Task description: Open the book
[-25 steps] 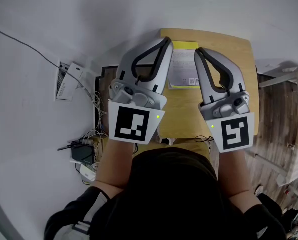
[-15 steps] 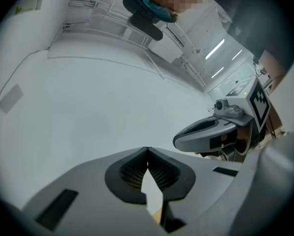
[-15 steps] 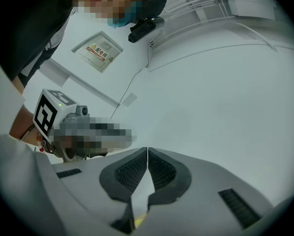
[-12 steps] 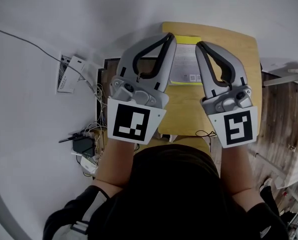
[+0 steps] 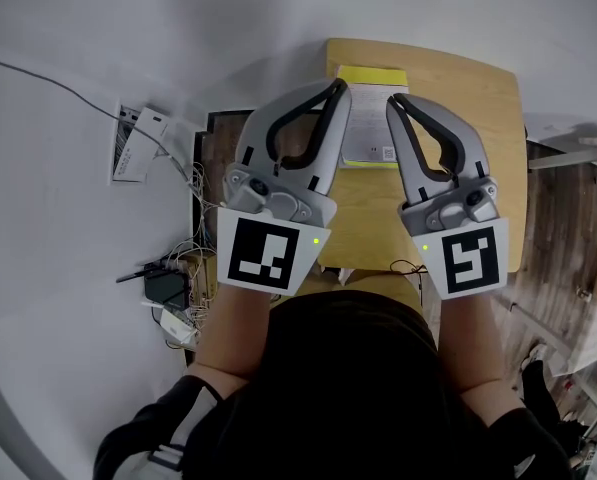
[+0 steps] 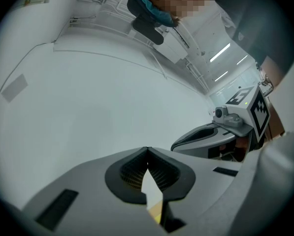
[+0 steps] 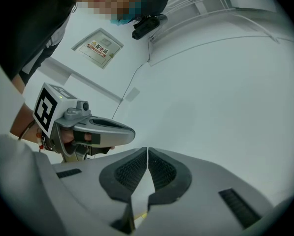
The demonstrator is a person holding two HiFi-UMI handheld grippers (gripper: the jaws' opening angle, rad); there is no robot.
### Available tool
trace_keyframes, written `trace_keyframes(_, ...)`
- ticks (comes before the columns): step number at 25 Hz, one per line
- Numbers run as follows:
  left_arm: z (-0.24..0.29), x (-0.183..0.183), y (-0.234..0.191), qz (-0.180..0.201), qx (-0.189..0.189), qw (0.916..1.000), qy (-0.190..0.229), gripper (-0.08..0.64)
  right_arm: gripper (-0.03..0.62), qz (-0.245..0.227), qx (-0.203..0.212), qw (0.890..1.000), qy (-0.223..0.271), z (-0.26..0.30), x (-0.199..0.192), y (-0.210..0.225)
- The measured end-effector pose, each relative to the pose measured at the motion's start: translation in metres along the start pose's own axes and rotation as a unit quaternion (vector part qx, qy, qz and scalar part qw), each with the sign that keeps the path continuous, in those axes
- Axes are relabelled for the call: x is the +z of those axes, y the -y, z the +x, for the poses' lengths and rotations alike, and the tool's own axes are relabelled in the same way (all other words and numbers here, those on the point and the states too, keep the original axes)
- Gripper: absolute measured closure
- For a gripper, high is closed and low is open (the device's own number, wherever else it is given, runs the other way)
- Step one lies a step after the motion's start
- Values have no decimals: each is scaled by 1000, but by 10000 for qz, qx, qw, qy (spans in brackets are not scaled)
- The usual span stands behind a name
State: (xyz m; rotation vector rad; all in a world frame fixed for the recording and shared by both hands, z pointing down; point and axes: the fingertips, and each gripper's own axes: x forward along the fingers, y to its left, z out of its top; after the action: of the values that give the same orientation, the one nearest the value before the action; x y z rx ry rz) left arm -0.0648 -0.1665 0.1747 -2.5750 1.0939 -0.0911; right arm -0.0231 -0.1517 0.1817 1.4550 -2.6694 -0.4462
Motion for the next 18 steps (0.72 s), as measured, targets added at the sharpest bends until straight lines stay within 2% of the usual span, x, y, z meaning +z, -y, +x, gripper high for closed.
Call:
trace_keyframes(9, -8, -10, -1, -33, 6, 10000, -7, 549, 561, 1, 191, 9993, -324, 10, -27, -21)
trace_keyframes(18, -16, -21, -4, -77, -60, 9999, -54, 549, 560, -168, 428, 9948, -905, 12, -59, -46)
